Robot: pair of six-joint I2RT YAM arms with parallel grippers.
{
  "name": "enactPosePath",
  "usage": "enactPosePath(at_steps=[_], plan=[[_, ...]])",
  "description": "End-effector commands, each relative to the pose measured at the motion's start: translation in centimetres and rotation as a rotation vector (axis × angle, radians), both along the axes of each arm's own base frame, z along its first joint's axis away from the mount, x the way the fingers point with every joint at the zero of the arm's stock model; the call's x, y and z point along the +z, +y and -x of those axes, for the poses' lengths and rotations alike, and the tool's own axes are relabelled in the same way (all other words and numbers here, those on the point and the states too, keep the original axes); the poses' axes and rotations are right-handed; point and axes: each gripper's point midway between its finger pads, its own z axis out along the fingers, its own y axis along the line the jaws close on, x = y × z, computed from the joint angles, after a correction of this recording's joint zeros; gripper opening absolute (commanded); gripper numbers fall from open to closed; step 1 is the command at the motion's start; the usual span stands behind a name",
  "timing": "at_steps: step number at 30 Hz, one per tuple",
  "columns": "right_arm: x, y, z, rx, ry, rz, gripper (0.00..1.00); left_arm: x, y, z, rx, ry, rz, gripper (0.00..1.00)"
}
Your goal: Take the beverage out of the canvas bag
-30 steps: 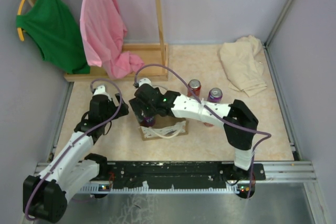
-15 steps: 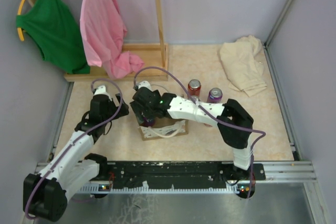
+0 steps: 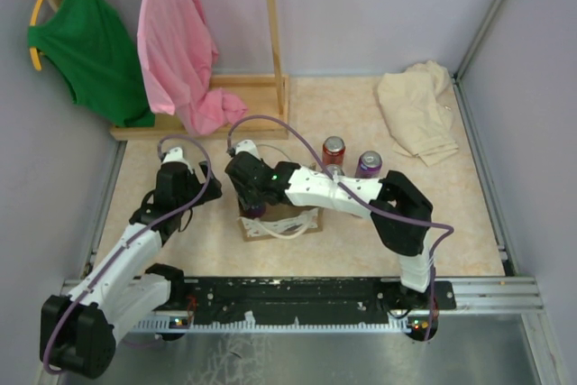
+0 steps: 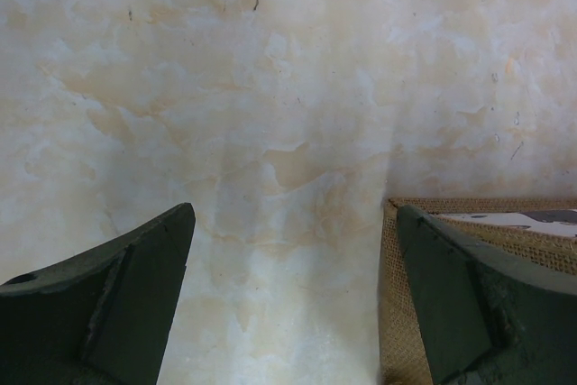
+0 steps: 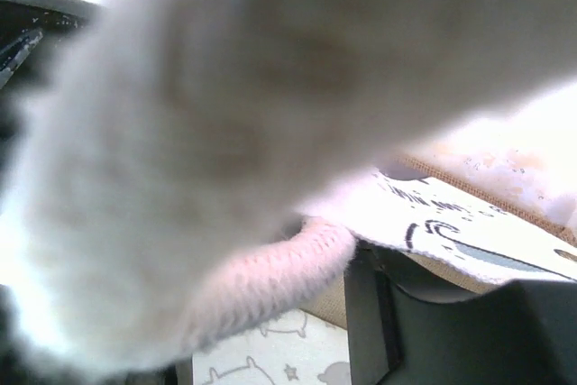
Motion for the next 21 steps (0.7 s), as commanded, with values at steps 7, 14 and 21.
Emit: enactPosePath(at_steps=[7, 14, 21], plan=[[2.5, -0.4, -0.6, -0.009, -0.088, 0.033, 0.00, 0.4, -0.3, -0.2, -0.007, -0.020, 0.012, 0.99], [10.3, 0.2, -0.8, 0.018, -0.176, -0.113, 0.00, 0.4, -0.3, -0.1, -0.006, -0.023, 0.017, 0.99], [16.7, -0.3, -0.7, 0.016, -0.252, -0.243, 0.00, 0.5, -0.3, -0.1, -0.006, -0.026, 0.016, 0.99]])
